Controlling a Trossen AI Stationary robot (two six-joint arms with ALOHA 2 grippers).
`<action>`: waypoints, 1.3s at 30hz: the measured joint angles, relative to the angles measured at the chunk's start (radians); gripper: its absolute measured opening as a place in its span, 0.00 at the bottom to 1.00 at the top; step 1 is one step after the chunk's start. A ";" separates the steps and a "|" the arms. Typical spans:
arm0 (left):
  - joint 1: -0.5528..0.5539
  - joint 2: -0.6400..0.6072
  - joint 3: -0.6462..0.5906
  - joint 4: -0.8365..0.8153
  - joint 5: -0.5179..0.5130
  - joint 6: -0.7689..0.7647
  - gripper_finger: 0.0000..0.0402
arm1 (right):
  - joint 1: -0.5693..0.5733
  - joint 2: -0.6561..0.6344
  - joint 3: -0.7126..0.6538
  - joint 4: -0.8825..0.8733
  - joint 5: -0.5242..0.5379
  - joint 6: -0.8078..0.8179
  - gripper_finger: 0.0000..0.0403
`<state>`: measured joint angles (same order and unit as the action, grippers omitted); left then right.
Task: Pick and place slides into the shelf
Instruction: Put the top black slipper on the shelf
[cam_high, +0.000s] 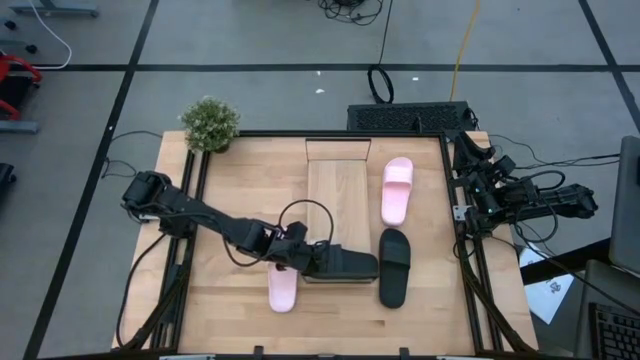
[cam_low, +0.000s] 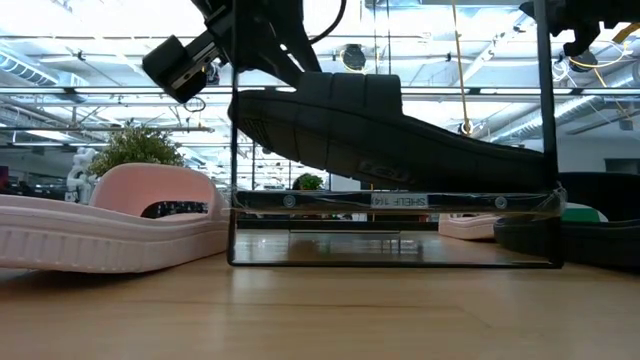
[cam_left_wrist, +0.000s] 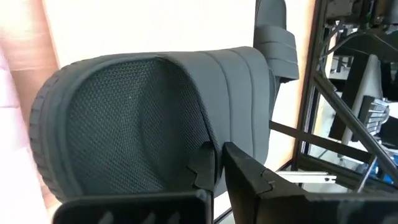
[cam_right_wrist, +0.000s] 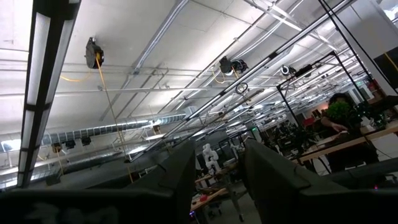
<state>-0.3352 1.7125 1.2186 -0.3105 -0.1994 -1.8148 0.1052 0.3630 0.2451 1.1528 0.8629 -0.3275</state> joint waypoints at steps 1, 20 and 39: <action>0.002 0.000 0.000 0.005 0.005 0.003 0.05 | 0.000 0.000 0.000 0.000 0.000 0.000 0.32; 0.021 0.000 0.000 -0.004 0.079 0.048 0.05 | 0.000 0.000 0.000 0.000 0.000 0.000 0.32; 0.021 0.000 0.000 -0.037 0.083 0.036 0.26 | 0.000 0.000 0.000 0.001 0.000 0.001 0.32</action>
<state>-0.3145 1.7123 1.2186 -0.3472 -0.1162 -1.7787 0.1051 0.3630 0.2451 1.1533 0.8627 -0.3267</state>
